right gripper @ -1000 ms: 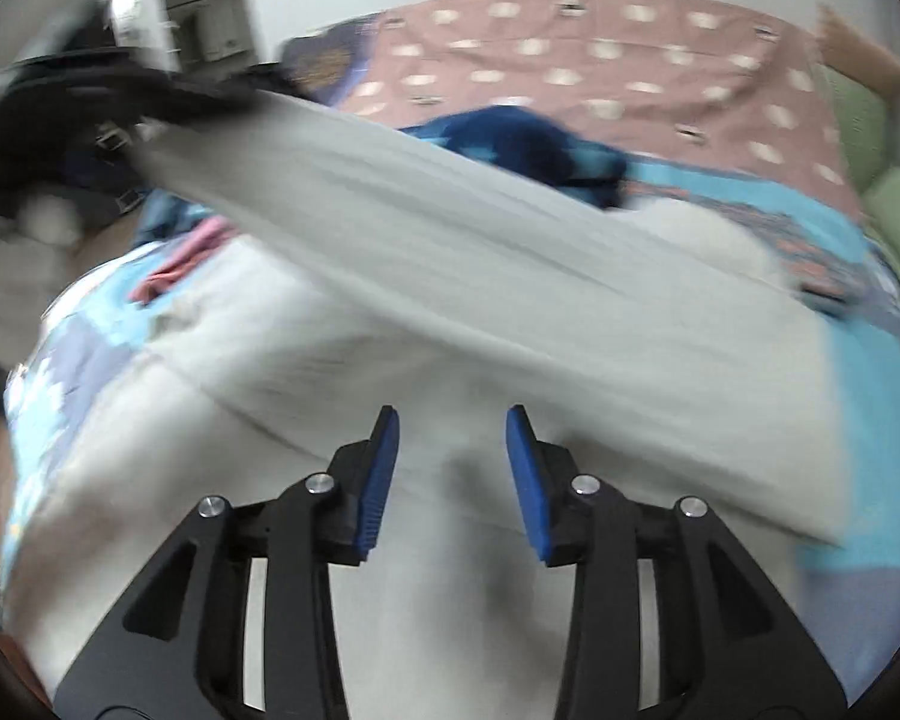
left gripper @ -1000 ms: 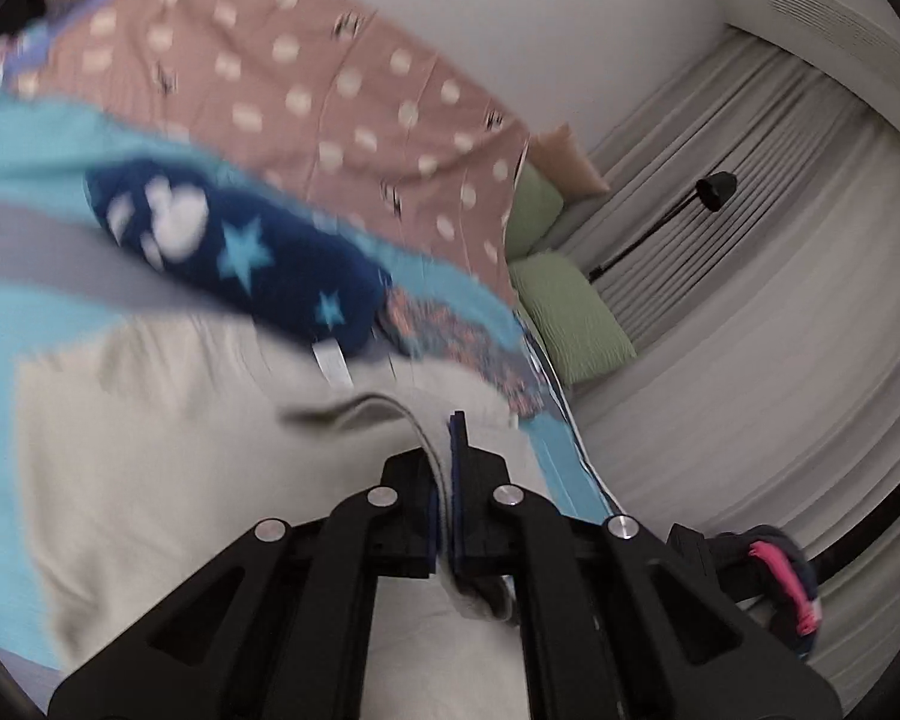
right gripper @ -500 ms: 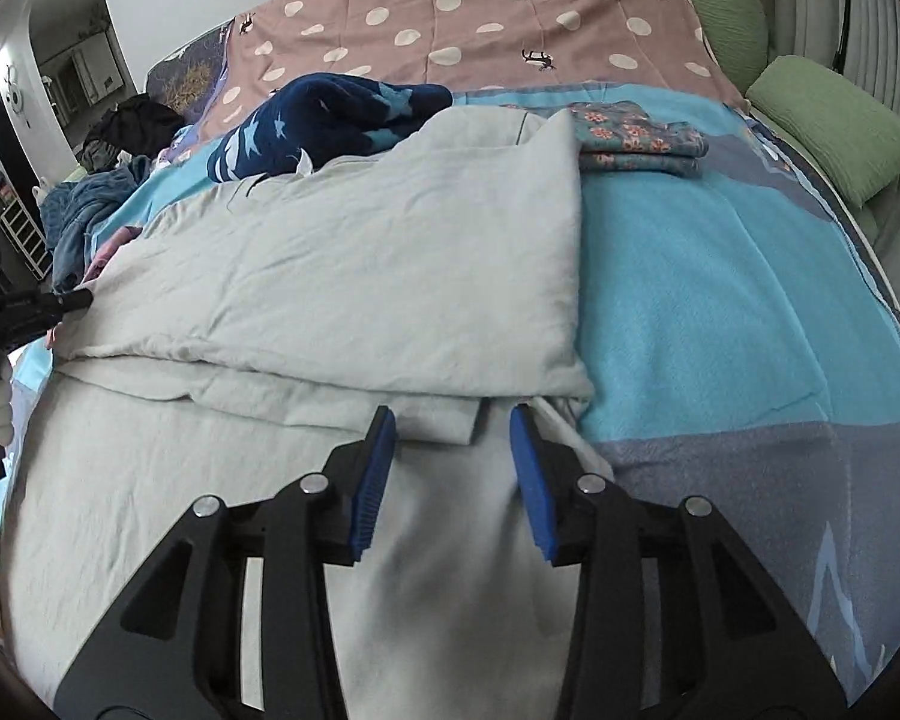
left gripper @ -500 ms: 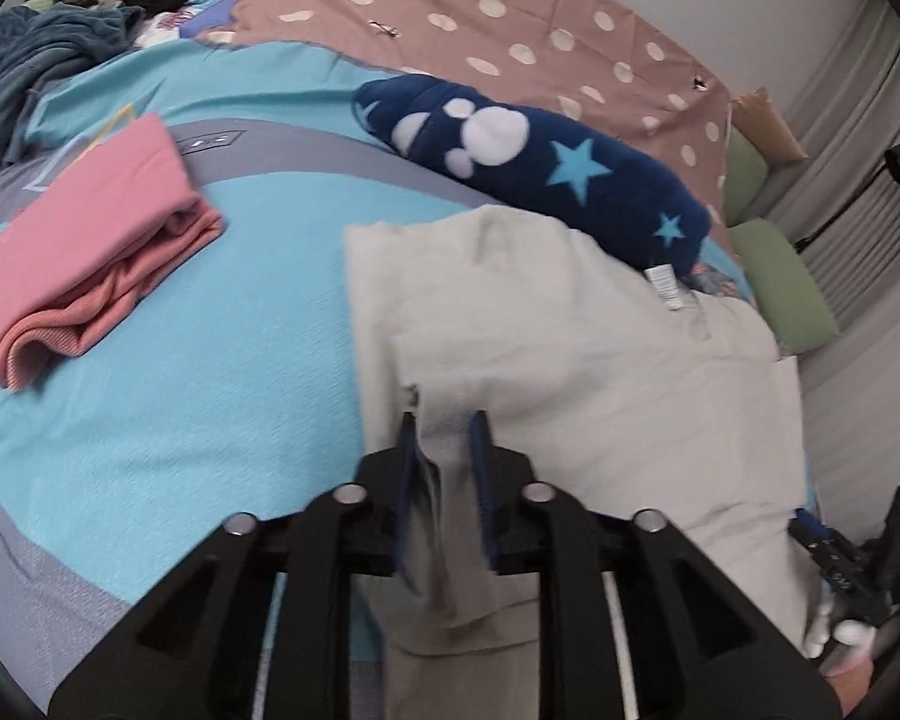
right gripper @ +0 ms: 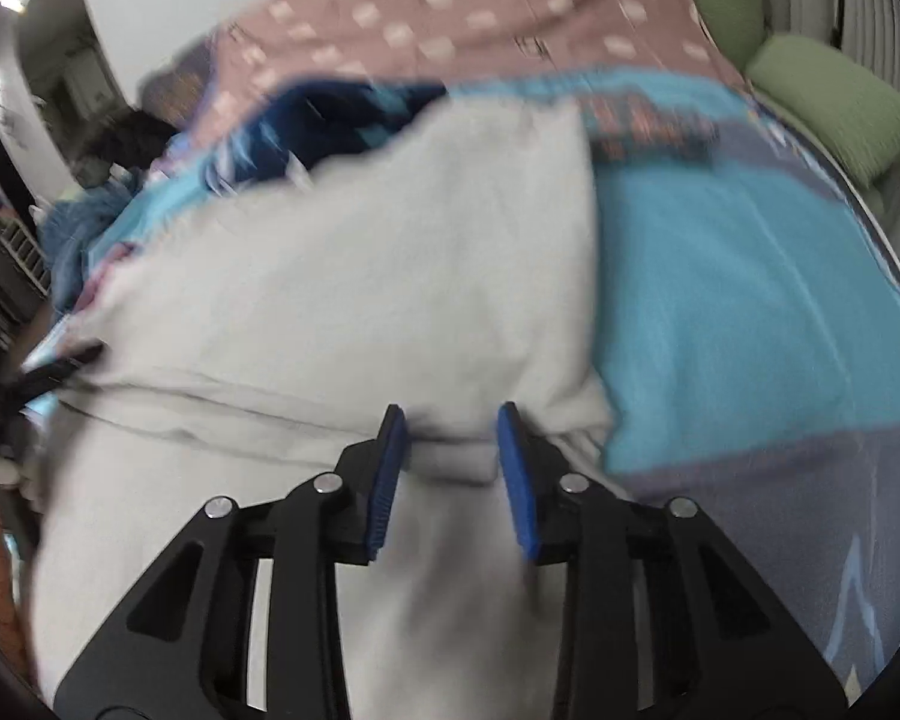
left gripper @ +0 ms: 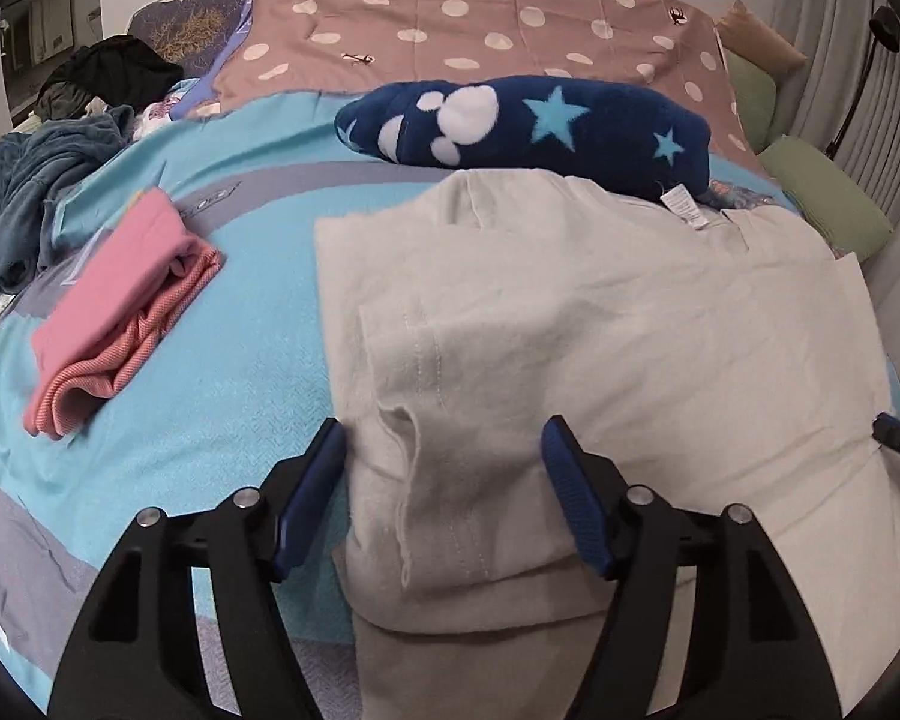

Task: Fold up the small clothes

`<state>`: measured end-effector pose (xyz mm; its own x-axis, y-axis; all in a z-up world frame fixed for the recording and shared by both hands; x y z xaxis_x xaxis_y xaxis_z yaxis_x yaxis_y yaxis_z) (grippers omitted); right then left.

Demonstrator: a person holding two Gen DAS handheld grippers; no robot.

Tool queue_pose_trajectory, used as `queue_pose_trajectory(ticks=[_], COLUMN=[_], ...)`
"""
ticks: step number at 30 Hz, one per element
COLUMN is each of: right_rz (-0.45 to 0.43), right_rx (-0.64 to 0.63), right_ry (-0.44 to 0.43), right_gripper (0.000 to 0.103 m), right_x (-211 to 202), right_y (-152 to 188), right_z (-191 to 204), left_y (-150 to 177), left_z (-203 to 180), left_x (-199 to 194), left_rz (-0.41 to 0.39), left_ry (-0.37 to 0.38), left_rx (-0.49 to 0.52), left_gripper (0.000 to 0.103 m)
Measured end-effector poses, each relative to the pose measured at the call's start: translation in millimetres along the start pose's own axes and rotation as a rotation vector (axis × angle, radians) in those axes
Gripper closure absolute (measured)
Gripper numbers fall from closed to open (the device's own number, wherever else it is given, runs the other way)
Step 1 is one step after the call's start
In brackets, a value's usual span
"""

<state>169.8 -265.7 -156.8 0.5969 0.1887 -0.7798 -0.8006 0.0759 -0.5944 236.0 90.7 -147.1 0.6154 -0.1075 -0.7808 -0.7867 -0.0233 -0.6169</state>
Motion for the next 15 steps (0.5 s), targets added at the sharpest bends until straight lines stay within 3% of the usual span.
queue_pose_trajectory(ticks=[5, 9, 12, 15], right_rz=[-0.044, -0.098, -0.088, -0.029], right_rx=[0.014, 0.046, 0.142, 0.245], right_ry=[-0.046, -0.028, -0.074, -0.119], right_gripper=[0.072, 0.056, 0.054, 0.044], right_x=[-23.3, -35.2, -21.1, 10.5], right_y=[-6.7, -36.0, -63.0, -84.4], right_z=[-2.4, -22.5, -46.6, -68.4], left_y=[-5.4, -24.6, -41.1, -55.7], left_z=[15.1, 25.9, 35.2, 34.6], left_x=[-8.5, -6.0, 8.9, 28.8], left_rz=[0.000, -0.017, 0.011, 0.044], left_ry=[0.025, 0.049, 0.089, 0.108], left_rx=[-0.051, -0.125, -0.213, -0.253], left_gripper=[0.034, 0.034, 0.034, 0.034])
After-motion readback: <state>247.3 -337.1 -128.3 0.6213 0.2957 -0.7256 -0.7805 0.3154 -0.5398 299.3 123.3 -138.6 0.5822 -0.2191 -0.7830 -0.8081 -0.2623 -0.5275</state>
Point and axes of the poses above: each gripper's, at about its wrist camera, not at the fingertips, and x roughly the way its jaws point, z to its left, y to its underside, the point moved 10 cm from there along x, roughly the way its jaws point, and after that the axes turned 2 degrees about -x, right-handed, at the moved point
